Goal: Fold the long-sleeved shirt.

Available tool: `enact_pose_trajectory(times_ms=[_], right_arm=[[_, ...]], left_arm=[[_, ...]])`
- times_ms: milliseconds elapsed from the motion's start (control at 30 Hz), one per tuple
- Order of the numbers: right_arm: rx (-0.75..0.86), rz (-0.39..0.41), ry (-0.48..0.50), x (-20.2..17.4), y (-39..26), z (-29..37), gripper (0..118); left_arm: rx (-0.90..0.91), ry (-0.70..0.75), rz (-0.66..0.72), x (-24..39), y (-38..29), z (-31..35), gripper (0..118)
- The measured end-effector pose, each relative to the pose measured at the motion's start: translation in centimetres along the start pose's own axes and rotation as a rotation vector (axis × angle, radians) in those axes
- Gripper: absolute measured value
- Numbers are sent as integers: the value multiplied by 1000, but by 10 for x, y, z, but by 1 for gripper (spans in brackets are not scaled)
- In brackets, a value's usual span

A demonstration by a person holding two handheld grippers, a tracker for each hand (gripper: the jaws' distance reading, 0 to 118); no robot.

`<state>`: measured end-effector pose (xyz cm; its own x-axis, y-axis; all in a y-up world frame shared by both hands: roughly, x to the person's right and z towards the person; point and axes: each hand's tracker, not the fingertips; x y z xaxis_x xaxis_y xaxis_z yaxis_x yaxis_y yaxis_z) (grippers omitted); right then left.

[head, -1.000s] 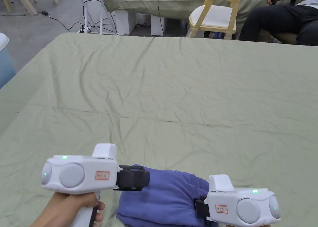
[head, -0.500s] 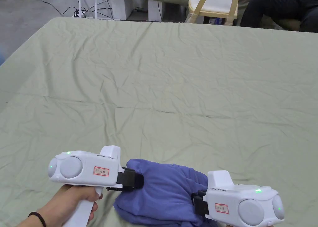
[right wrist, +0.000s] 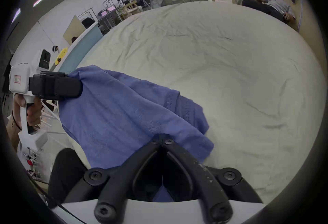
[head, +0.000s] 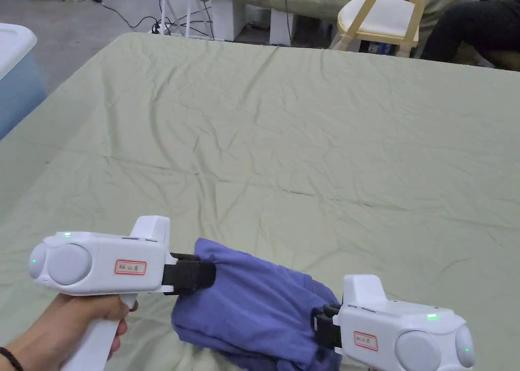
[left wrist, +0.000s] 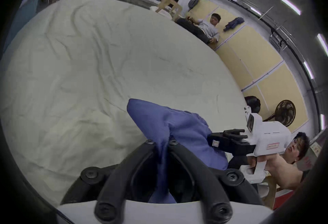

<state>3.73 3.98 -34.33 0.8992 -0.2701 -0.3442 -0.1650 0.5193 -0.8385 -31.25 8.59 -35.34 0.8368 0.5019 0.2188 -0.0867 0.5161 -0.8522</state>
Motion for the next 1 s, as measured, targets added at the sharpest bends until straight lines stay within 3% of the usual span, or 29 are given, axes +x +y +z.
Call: enact_pose_trajectory(times_ms=[200,367,533,733,767,800,833,867,900,1000], right_arm=[[71,65,145,-65,32,-10,2],[66,115,187,-106,48,-22,2],[54,130,197,-120,49,-29,2],[33,138,179,-121,43,-34,2],[31,136,179,-120,42,-34,2],[32,134,178,-120,41,-32,2],[34,133,176,-119,41,-30,2],[37,133,176,-118,40,-26,2],[42,135,175,-118,40,-22,2],[83,133,176,-116,45,-7,2]], left_arm=[[40,91,62,-60,-6,49,5],[30,192,124,-116,-14,71,5],[18,289,210,-170,-24,91,5],[3,311,246,-185,-34,83,8],[18,320,249,-183,-36,81,17],[34,319,251,-179,-37,83,40],[51,335,251,-176,-37,86,81],[65,360,251,-173,-37,91,102],[92,388,249,-168,-36,102,109],[258,491,168,-132,-30,145,108]])
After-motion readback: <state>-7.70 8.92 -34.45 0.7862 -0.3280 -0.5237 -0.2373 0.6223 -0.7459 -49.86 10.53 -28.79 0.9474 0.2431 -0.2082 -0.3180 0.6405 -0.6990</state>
